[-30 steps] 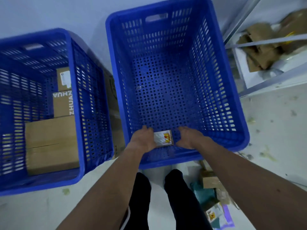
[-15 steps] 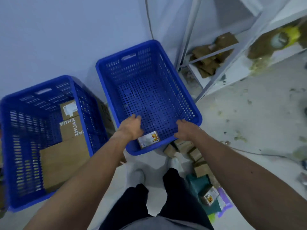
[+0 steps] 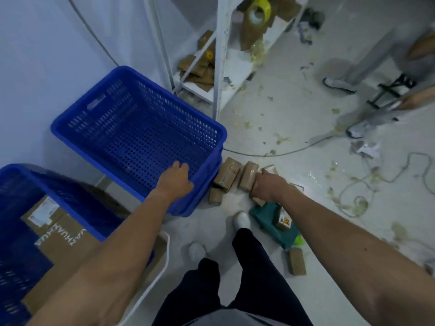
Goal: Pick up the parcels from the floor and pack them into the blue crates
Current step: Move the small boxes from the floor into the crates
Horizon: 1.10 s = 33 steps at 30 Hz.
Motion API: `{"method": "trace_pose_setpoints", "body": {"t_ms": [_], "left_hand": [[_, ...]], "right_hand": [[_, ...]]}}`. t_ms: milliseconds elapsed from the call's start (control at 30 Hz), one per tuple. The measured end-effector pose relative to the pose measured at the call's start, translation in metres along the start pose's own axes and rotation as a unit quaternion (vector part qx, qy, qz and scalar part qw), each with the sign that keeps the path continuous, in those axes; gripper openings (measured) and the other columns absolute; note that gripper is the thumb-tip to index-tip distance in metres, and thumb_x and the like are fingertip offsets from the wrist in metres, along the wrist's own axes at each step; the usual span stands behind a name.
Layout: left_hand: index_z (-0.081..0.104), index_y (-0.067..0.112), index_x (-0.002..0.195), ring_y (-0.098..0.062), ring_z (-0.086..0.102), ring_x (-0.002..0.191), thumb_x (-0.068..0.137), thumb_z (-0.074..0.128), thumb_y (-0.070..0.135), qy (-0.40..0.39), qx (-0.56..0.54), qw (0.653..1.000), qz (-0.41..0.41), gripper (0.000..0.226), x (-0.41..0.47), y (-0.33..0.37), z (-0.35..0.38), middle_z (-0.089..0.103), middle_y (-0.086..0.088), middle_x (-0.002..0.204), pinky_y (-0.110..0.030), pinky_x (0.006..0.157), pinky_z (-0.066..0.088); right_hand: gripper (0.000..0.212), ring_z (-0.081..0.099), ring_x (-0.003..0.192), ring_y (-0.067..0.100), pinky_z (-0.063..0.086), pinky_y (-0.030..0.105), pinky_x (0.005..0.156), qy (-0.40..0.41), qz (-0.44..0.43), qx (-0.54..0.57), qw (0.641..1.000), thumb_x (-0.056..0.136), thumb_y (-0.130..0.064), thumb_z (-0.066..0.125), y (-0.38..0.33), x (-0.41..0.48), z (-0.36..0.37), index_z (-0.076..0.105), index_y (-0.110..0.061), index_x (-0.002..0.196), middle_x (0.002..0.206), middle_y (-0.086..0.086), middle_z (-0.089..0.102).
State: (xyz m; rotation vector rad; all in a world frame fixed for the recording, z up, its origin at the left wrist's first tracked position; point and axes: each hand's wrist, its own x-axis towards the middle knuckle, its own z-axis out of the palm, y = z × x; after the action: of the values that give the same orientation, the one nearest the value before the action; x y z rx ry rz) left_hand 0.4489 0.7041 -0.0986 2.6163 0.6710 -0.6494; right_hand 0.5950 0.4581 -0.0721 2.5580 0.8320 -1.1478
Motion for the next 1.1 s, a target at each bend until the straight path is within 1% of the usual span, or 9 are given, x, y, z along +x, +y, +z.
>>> {"method": "trace_pose_setpoints", "body": {"t_ms": [100,167,267,400,500,567,700,867,1100], "left_hand": [[0.049,0.007,0.116,-0.029,0.052,0.095,0.093,0.061,0.032,0.005,0.004,0.999,0.031,0.036,-0.005,0.031,0.019,0.045,-0.014,0.119,-0.04,0.075,0.048],[0.049,0.008,0.117,-0.029,0.052,0.099,0.092,0.061,0.031,0.004,0.004,0.999,0.041,0.037,-0.005,0.052,0.033,0.045,-0.013,0.12,-0.039,0.078,0.047],[0.05,0.007,0.119,-0.028,0.054,0.101,0.092,0.062,0.033,-0.013,0.019,0.998,0.059,0.039,-0.003,0.084,0.054,0.047,-0.013,0.121,-0.035,0.081,0.045],[0.048,0.011,0.129,-0.029,0.055,0.105,0.093,0.058,0.036,-0.049,0.047,0.995,0.071,0.045,0.0,0.135,0.078,0.049,-0.012,0.126,-0.036,0.085,0.048],[0.05,0.013,0.13,-0.03,0.053,0.111,0.088,0.052,0.046,-0.085,0.074,0.99,0.081,0.054,0.007,0.178,0.107,0.05,-0.01,0.132,-0.038,0.088,0.049],[0.047,0.013,0.137,-0.031,0.051,0.116,0.089,0.055,0.043,-0.099,0.087,0.988,0.083,0.057,0.009,0.212,0.128,0.046,-0.012,0.138,-0.039,0.093,0.048],[0.042,0.014,0.142,-0.032,0.047,0.125,0.093,0.056,0.039,-0.128,0.134,0.977,0.103,0.056,0.016,0.285,0.165,0.042,-0.012,0.142,-0.04,0.101,0.041],[0.043,0.012,0.139,-0.029,0.052,0.118,0.093,0.057,0.035,-0.141,0.126,0.973,0.136,0.054,0.042,0.341,0.226,0.045,-0.011,0.134,-0.036,0.09,0.043],[0.046,0.011,0.133,-0.025,0.056,0.105,0.092,0.059,0.028,-0.178,0.125,0.959,0.184,0.047,0.11,0.365,0.326,0.049,-0.01,0.126,-0.031,0.08,0.043]], "right_hand": [[0.063,0.051,0.124,0.031,0.045,0.038,0.096,0.003,0.03,0.022,0.999,0.092,-0.038,0.058,0.034,-0.025,0.026,0.037,-0.008,0.144,0.143,0.014,0.045],[0.06,0.053,0.122,0.031,0.045,0.04,0.095,-0.006,0.057,0.038,0.998,0.092,-0.039,0.058,0.06,-0.035,0.044,0.04,-0.008,0.141,0.14,0.013,0.046],[0.064,0.052,0.123,0.03,0.045,0.038,0.094,-0.007,0.084,0.076,0.994,0.091,-0.038,0.059,0.097,-0.046,0.068,0.036,-0.009,0.144,0.141,0.011,0.045],[0.068,0.057,0.114,0.026,0.045,0.03,0.08,-0.016,0.114,0.118,0.986,0.089,-0.045,0.062,0.148,-0.054,0.099,0.04,-0.01,0.143,0.133,0.01,0.051],[0.064,0.056,0.117,0.026,0.05,0.035,0.089,-0.016,0.11,0.141,0.984,0.091,-0.048,0.057,0.19,-0.056,0.13,0.041,-0.011,0.141,0.135,0.01,0.051],[0.062,0.056,0.117,0.028,0.049,0.038,0.094,-0.022,0.116,0.16,0.98,0.091,-0.047,0.057,0.219,-0.058,0.153,0.041,-0.013,0.14,0.136,0.012,0.049],[0.071,0.048,0.129,0.028,0.041,0.036,0.103,-0.032,0.115,0.216,0.969,0.093,-0.048,0.055,0.274,-0.058,0.193,0.027,-0.019,0.152,0.143,0.011,0.043],[0.07,0.05,0.127,0.03,0.042,0.035,0.1,-0.055,0.143,0.246,0.957,0.092,-0.046,0.056,0.325,-0.034,0.241,0.03,-0.014,0.148,0.142,0.014,0.042],[0.055,0.053,0.122,0.029,0.043,0.036,0.097,-0.065,0.173,0.308,0.933,0.096,-0.042,0.053,0.356,0.046,0.314,0.039,-0.012,0.141,0.135,0.013,0.048]]}}
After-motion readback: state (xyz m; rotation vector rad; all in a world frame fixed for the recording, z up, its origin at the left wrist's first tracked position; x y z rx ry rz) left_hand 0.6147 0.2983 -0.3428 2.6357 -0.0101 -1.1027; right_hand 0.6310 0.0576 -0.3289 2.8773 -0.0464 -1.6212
